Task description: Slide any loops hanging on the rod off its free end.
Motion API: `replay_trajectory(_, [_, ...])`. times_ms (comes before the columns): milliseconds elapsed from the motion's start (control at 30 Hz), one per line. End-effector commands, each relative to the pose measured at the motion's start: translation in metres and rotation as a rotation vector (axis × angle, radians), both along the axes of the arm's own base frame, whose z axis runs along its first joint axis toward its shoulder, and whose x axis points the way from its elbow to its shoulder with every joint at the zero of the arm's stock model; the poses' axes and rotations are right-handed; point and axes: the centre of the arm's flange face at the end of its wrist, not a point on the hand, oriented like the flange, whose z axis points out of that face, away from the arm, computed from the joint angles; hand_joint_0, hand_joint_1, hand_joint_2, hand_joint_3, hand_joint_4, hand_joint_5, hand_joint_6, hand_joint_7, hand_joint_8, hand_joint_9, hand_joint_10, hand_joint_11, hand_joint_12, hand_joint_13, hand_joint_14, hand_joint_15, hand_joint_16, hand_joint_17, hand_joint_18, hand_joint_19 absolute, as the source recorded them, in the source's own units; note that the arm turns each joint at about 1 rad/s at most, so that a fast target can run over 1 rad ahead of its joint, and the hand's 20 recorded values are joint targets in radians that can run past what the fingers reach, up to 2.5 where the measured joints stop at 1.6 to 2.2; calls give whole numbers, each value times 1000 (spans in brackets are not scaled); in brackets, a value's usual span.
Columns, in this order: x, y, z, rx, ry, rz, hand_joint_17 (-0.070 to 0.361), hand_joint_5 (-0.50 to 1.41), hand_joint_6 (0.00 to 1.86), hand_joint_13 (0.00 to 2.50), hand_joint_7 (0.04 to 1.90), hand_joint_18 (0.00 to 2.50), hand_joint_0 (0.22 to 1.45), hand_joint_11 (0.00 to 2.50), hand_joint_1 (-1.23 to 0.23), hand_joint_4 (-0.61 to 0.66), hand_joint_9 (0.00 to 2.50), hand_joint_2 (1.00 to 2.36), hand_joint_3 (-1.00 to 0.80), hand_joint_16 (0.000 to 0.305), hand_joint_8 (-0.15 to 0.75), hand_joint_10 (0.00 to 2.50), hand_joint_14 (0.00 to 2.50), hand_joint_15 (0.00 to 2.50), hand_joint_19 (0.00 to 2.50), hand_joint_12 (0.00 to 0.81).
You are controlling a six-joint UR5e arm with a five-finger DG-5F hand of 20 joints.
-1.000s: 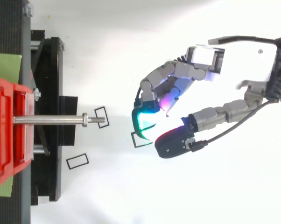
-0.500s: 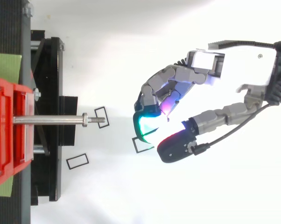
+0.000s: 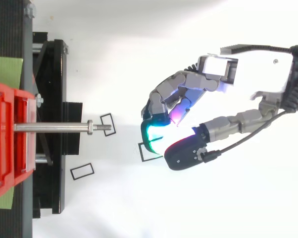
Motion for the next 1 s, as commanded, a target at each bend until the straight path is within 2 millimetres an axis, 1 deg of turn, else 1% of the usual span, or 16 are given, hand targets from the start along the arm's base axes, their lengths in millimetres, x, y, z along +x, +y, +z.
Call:
replay_trajectory(0, [0, 0, -1, 0, 3, -1, 121, -143, 878, 573, 1082, 569, 572, 637, -592, 85, 969, 1004, -60, 54, 358, 11, 7, 224, 421, 343])
replay_trajectory(100, [0, 0, 0, 0, 0, -1, 124, -149, 886, 573, 1072, 579, 573, 640, -644, 109, 963, 1001, -11, 55, 360, 10, 6, 223, 407, 351])
replay_trajectory(233, [0, 0, 0, 0, 0, -1, 120, -157, 884, 559, 1082, 561, 580, 655, -708, 142, 945, 1006, -6, 53, 345, 8, 6, 222, 402, 345])
replay_trajectory(333, [0, 0, -1, 0, 1, -1, 117, -162, 883, 548, 1090, 548, 585, 661, -736, 133, 931, 1010, -18, 52, 337, 11, 9, 227, 403, 339])
replay_trajectory(767, [0, 0, 0, -2, 3, -1, 111, -174, 881, 529, 1090, 519, 598, 686, -762, 107, 904, 1015, -68, 49, 311, 13, 8, 232, 411, 328])
replay_trajectory(967, [-1, 0, 0, -2, 4, -1, 107, -180, 884, 527, 1082, 514, 610, 695, -780, 55, 893, 1016, -97, 48, 301, 14, 8, 237, 427, 323])
